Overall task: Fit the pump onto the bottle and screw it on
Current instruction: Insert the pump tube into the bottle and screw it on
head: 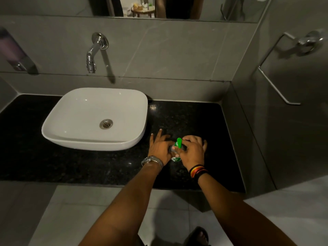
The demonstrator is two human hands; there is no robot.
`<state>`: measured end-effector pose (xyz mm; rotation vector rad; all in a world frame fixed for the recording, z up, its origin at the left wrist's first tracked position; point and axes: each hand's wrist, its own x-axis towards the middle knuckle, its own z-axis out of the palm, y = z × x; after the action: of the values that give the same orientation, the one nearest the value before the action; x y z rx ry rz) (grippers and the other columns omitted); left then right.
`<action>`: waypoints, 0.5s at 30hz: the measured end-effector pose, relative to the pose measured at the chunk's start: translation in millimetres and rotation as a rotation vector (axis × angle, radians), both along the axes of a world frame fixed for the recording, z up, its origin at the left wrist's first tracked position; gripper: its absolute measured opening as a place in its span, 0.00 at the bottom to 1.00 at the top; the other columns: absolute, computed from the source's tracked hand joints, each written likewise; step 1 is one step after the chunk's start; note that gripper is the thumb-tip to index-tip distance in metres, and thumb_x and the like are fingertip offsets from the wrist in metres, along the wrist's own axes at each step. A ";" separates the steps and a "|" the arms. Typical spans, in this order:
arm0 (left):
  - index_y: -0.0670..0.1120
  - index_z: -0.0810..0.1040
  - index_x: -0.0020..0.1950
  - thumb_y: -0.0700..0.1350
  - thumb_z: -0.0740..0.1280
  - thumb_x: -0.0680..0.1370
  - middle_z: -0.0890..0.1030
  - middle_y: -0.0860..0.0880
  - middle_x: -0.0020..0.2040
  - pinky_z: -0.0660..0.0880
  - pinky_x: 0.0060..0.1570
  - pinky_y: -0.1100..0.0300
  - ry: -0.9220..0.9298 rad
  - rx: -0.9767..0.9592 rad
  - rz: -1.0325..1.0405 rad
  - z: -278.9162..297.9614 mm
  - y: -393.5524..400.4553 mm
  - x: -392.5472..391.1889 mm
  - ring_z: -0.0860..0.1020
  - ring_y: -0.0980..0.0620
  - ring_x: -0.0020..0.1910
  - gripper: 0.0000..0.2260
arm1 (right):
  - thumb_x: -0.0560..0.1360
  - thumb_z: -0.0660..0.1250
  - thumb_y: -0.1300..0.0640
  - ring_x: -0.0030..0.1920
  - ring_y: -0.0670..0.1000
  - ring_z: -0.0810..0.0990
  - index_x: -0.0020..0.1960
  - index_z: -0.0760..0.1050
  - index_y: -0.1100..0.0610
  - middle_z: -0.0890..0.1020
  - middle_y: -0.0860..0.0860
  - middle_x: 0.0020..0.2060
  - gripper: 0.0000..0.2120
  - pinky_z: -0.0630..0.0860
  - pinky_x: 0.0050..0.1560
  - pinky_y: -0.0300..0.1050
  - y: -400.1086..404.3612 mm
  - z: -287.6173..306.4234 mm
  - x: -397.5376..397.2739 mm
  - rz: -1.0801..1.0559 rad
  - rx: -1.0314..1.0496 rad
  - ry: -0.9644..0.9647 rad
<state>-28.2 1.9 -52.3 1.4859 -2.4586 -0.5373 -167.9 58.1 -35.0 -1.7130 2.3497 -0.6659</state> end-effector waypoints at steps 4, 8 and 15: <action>0.56 0.81 0.63 0.58 0.73 0.72 0.71 0.49 0.75 0.44 0.78 0.35 -0.039 0.027 -0.001 2.0 1.7 2.6 0.50 0.42 0.82 0.20 | 0.65 0.78 0.41 0.65 0.52 0.70 0.52 0.85 0.51 0.75 0.46 0.63 0.20 0.67 0.70 0.57 0.9 16.0 -13.3 0.063 0.123 -0.206; 0.56 0.80 0.65 0.62 0.73 0.70 0.71 0.47 0.75 0.42 0.77 0.36 -0.044 0.042 0.019 3.8 0.6 3.0 0.50 0.42 0.82 0.24 | 0.71 0.74 0.49 0.68 0.57 0.71 0.46 0.87 0.53 0.76 0.54 0.66 0.09 0.66 0.72 0.50 7.7 30.9 -36.9 -0.025 0.110 -0.431; 0.56 0.81 0.64 0.62 0.73 0.70 0.71 0.46 0.75 0.42 0.77 0.35 -0.051 0.050 0.008 4.3 -0.8 2.5 0.50 0.41 0.82 0.25 | 0.72 0.75 0.52 0.69 0.56 0.74 0.47 0.87 0.63 0.78 0.60 0.67 0.14 0.70 0.69 0.49 3.5 46.4 -14.2 -0.055 0.160 -0.709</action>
<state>-25.7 1.1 -48.0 1.5470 -2.4940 -0.5692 -182.1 61.6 11.4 -1.0970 1.8827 -0.8844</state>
